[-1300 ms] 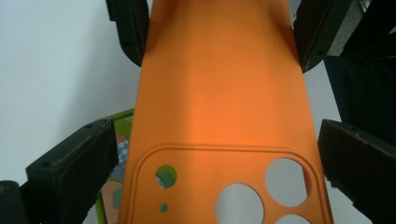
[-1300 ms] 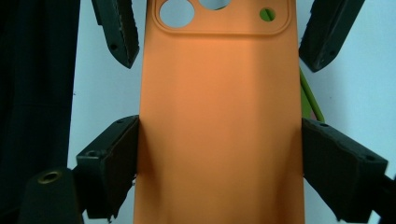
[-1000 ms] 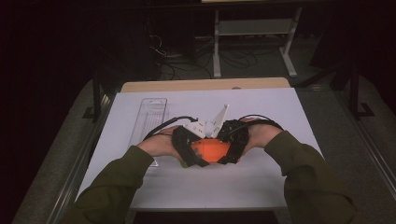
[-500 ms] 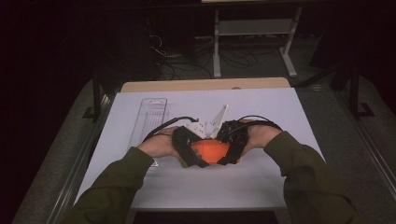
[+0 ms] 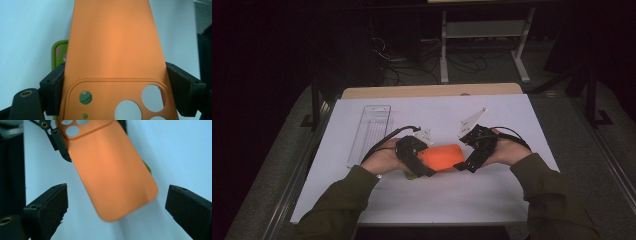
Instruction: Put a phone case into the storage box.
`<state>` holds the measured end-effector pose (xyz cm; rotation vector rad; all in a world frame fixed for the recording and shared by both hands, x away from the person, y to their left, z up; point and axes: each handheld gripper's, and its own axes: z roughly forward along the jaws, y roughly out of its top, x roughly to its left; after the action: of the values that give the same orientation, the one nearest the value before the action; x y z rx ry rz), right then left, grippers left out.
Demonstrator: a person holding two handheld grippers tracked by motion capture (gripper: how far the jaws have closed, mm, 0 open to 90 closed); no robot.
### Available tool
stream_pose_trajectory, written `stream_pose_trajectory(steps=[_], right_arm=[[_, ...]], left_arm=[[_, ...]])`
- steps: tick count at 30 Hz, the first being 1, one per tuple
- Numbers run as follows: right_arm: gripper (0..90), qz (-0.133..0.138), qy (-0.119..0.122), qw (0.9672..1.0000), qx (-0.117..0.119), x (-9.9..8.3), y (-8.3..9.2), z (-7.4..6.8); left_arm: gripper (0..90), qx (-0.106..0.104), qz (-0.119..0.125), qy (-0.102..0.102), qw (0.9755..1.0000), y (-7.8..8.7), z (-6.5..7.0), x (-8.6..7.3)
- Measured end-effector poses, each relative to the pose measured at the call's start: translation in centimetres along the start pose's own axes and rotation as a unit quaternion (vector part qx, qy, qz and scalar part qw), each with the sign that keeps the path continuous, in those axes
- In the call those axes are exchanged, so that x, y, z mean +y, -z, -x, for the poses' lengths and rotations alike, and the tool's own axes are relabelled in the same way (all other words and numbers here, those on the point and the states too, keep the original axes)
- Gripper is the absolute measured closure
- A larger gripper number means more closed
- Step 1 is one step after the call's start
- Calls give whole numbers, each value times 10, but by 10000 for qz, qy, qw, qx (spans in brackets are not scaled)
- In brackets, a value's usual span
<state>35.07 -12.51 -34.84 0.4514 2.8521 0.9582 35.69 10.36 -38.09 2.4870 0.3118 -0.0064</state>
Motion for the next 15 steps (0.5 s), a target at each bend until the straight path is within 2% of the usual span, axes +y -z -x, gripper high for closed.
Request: stream_pose_trajectory(steps=[1, 2, 4, 6, 8, 10, 11, 14, 15], right_arm=[[40, 27, -121, 9999, -53, -4, 1, 0], [42, 173, -424, 9988, -175, -11, 3, -2], [42, 236, -679, 9969, -313, -17, 4, -3], [42, 297, -758, 9959, -404, -21, 5, -4], [46, 443, -976, 9923, -627, -27, 6, -6], [56, 711, -1288, 9858, -809, -34, 7, -8], [56, 711, -1288, 9858, -809, -34, 7, -8], [56, 816, -1528, 9796, -1022, -42, 6, -11], [57, 845, -1559, 9782, -1078, -43, 6, -12]], left_arm=[[159, 43, -11, 74, 10000, -1, 1, -1], [159, 99, 5, 133, 9999, -1, 1, -1], [159, 200, 7, 247, 9995, -2, 1, -2], [159, 285, 31, 385, 9988, -1, 0, -3], [159, 342, 123, 617, 9974, 0, -2, -5], [159, 386, 241, 761, 9961, 1, -3, -6], [159, 400, 282, 778, 9958, 2, -5, -7], [159, 489, 332, 900, 9942, 5, -5, -9], [159, 506, 333, 883, 9942, 6, -6, -10]])
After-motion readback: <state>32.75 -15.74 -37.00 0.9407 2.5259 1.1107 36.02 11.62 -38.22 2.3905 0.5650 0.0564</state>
